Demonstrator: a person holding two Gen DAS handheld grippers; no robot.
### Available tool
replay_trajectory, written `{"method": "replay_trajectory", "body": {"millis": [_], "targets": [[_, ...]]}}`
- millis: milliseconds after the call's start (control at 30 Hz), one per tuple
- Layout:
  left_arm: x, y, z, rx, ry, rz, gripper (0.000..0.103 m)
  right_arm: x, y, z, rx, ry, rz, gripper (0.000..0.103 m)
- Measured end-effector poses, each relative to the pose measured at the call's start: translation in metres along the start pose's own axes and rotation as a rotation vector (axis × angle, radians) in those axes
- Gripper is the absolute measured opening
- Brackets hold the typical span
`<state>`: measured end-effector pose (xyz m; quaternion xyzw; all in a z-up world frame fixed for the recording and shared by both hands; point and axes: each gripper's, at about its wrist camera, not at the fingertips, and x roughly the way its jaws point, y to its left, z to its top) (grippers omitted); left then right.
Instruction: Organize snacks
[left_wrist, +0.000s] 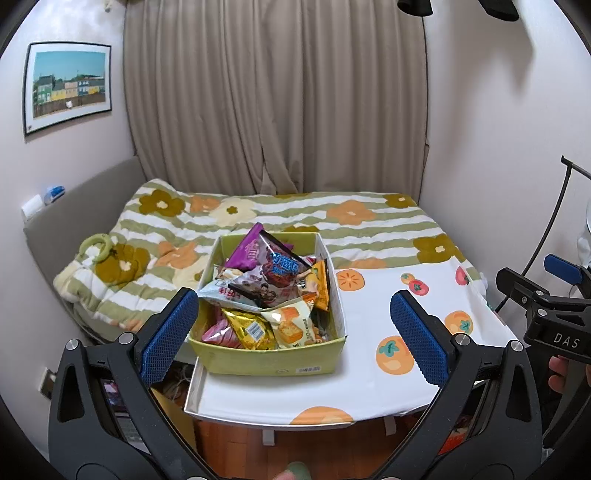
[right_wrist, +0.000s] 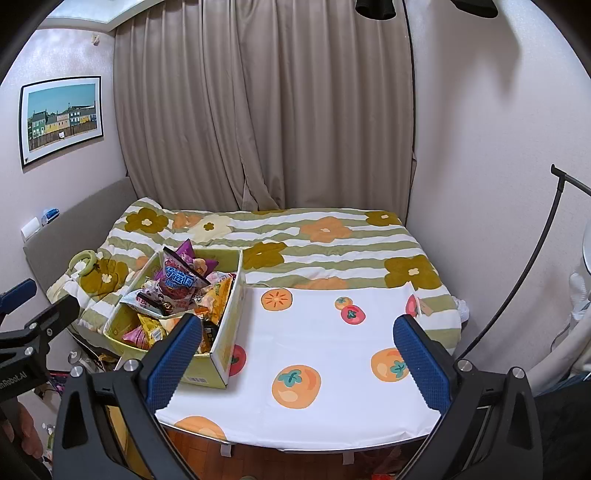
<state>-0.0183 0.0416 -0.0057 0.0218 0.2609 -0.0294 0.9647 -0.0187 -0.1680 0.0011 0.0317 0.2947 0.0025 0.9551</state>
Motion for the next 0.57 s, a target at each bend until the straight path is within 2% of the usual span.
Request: {"method": "replay_trajectory", "body": {"millis": [567], "targets": [[0.02,0.011,0.003,-0.013,0.018,0.015,0.103,0.012,0.009,0.006,-0.001,0.002,0.0,0.103]]}}
